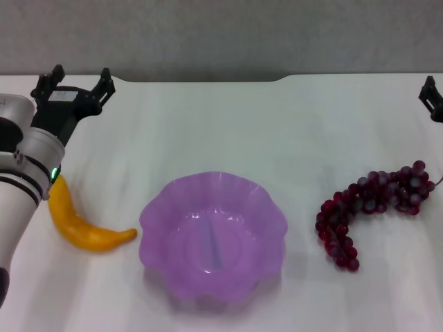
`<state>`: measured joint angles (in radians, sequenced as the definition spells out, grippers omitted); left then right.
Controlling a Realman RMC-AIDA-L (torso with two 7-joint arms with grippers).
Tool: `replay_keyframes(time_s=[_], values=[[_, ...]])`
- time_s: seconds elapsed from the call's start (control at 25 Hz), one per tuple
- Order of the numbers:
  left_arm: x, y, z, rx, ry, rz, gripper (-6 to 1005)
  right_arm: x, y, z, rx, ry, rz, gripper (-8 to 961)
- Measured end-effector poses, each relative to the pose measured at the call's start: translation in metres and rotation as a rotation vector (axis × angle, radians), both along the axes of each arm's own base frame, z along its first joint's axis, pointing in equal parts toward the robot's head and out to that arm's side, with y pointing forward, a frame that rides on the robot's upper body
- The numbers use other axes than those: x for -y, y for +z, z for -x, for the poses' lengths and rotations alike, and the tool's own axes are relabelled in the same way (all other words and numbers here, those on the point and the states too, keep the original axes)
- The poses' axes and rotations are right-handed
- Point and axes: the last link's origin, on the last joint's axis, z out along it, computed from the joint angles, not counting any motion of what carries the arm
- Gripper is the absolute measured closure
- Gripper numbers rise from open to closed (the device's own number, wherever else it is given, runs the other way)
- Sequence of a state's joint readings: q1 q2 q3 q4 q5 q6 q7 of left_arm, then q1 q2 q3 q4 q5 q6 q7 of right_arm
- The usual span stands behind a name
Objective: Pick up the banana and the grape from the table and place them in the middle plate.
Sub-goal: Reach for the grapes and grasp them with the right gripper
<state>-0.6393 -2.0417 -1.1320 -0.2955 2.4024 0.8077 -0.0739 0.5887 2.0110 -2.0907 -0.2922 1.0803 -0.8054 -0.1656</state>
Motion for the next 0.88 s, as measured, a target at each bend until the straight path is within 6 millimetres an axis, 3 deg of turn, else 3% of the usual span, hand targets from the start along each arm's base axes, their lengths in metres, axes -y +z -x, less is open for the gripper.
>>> replay_keyframes(time_s=[0.44,0.88], values=[[0.003,0.0,0.015,-0.029,0.052,0.02,105,-0.025,-0.035,0.026,-0.051,-0.099,0.267,68],[0.004,0.0,0.019,-0.045,0.064,0.026,105,-0.033,-0.021,0.043,-0.072,-0.142,0.409,70]])
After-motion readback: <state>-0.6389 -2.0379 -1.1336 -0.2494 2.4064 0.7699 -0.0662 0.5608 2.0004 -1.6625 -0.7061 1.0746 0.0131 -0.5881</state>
